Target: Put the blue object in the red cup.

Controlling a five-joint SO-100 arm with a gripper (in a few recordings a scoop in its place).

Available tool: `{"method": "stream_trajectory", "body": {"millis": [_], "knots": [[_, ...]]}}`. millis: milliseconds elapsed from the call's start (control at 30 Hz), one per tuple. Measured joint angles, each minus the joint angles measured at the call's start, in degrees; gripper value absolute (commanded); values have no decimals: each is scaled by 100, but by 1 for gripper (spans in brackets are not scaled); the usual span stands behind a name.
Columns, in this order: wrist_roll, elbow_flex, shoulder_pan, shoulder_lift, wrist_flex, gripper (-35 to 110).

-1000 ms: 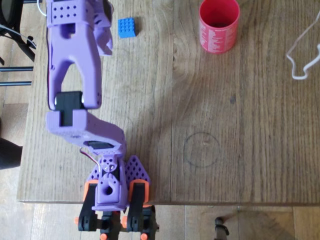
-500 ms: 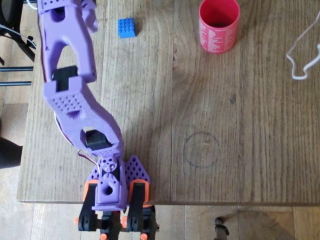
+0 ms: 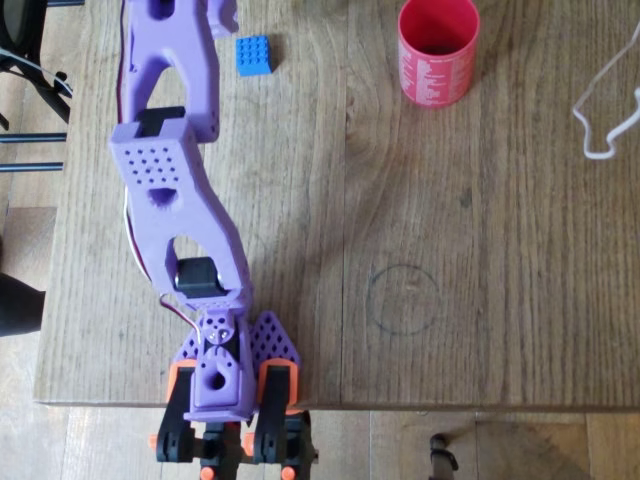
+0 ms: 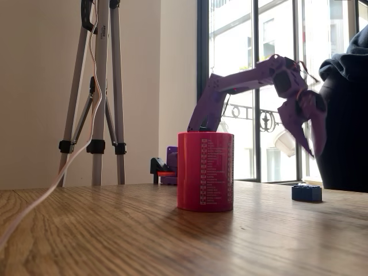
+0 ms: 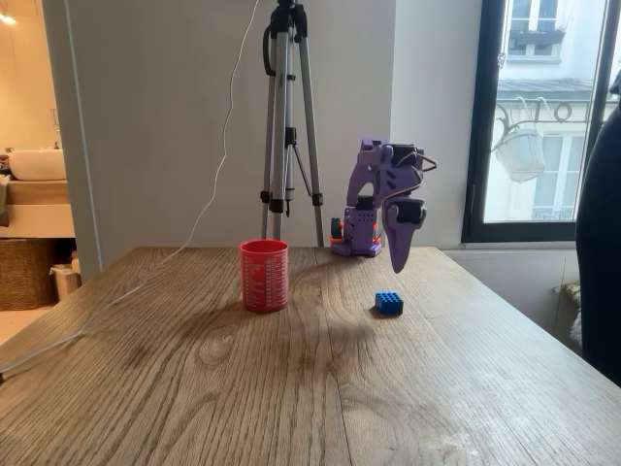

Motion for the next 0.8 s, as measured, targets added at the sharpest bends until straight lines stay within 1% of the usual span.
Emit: {"method": "stream_trajectory", "body": {"millis": [200,333,367,433,533,633,800], "knots": [[-202,-404,97,-404,352,0],[-369,-527,220,-475,272,1],[-369,-554,246,-501,237,5],[-369,-589,290,-536,220,39],[-334,-615,299,-536,264,46],[-308,-686,290,-536,729,54],[-246,-694,211,-589,1415,55]]}}
